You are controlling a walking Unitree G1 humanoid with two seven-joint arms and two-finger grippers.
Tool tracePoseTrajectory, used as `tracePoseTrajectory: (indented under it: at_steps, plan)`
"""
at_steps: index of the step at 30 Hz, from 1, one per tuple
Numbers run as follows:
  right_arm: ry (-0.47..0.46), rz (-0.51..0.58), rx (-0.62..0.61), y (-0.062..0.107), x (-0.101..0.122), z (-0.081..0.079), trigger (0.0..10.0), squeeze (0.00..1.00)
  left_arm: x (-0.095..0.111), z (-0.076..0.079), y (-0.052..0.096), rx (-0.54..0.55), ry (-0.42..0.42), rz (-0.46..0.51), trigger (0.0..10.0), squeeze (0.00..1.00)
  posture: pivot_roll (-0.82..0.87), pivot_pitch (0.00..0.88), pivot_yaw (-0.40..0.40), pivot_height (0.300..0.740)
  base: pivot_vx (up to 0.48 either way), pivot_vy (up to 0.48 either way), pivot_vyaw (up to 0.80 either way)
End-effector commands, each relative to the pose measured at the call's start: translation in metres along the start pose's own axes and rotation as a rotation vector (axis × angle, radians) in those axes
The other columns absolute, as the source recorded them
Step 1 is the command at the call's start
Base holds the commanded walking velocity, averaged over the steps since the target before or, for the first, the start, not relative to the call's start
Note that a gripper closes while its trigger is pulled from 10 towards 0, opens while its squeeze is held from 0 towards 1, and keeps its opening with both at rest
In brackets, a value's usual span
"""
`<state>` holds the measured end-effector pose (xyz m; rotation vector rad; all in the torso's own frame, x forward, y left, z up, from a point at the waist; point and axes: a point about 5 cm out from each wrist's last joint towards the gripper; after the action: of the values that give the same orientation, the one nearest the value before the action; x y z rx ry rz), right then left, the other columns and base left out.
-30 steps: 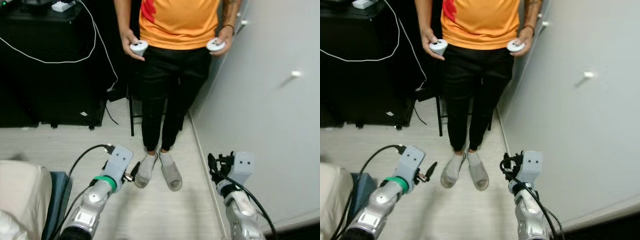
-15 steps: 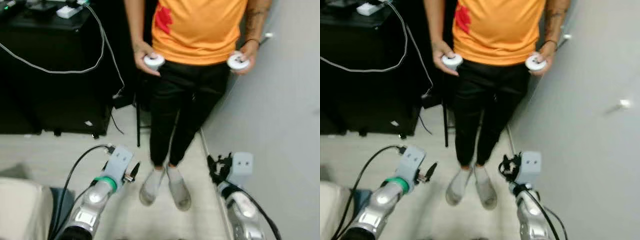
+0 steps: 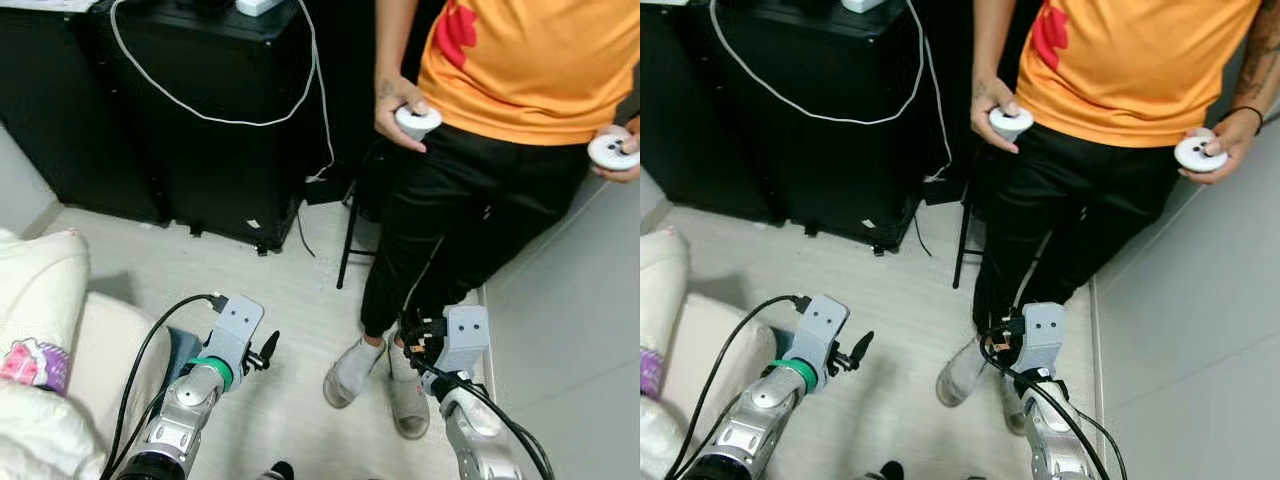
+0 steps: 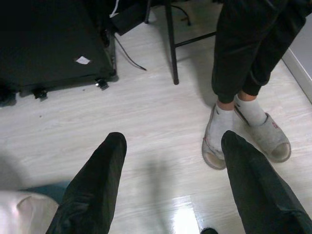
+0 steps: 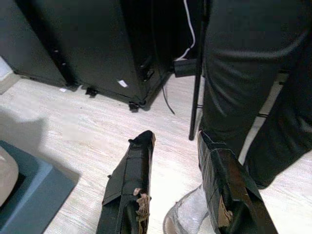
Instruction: Clean up the room
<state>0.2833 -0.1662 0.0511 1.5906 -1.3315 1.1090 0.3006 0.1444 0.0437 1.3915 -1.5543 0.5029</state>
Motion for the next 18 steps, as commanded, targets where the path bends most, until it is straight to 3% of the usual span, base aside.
tracePoseTrajectory:
  at_steps: [1,5,7,11,18]
  plan:
    - [0.007,-0.007,-0.008,0.0047,-0.0026,0.0037,10.0,0.00,-0.0081,0.0058,0.0029,-0.021,0.004,-0.030,10.0,0.00,0.00,0.116,0.002,0.740,0.000,0.000,0.71]
    - [-0.035,0.030,-0.016,0.0049,0.0008,0.0034,10.0,0.00,-0.0078,0.0061,0.0030,-0.020,0.002,-0.030,10.0,0.00,0.00,0.116,0.002,0.740,0.000,0.000,0.71]
    - [-0.043,0.029,-0.034,0.0045,0.0020,0.0067,10.0,0.00,-0.0079,0.0060,0.0030,-0.019,0.001,-0.030,10.0,0.00,0.00,0.116,0.002,0.740,0.000,0.000,0.00]
    - [0.050,-0.004,-0.021,0.0057,-0.0001,0.0087,10.0,0.00,-0.0080,0.0062,0.0033,-0.019,-0.001,-0.030,10.0,0.00,-0.01,0.120,0.003,0.740,0.000,0.000,0.59]
    - [0.065,-0.019,-0.012,0.0077,-0.0040,0.0061,10.0,0.00,-0.0077,0.0064,0.0033,-0.017,-0.001,-0.029,10.0,0.00,0.00,0.123,0.000,0.740,0.000,0.000,0.70]
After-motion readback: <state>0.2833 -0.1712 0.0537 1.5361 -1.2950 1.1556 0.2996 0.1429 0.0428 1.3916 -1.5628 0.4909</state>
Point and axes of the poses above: a point about 5 cm out from each wrist's last joint towards the gripper, its own y axis pointing back from the gripper into the wrist, its own x axis along the axis of the wrist's last joint, z = x × y, and after that the axes turned 15 degrees about -y, right-handed
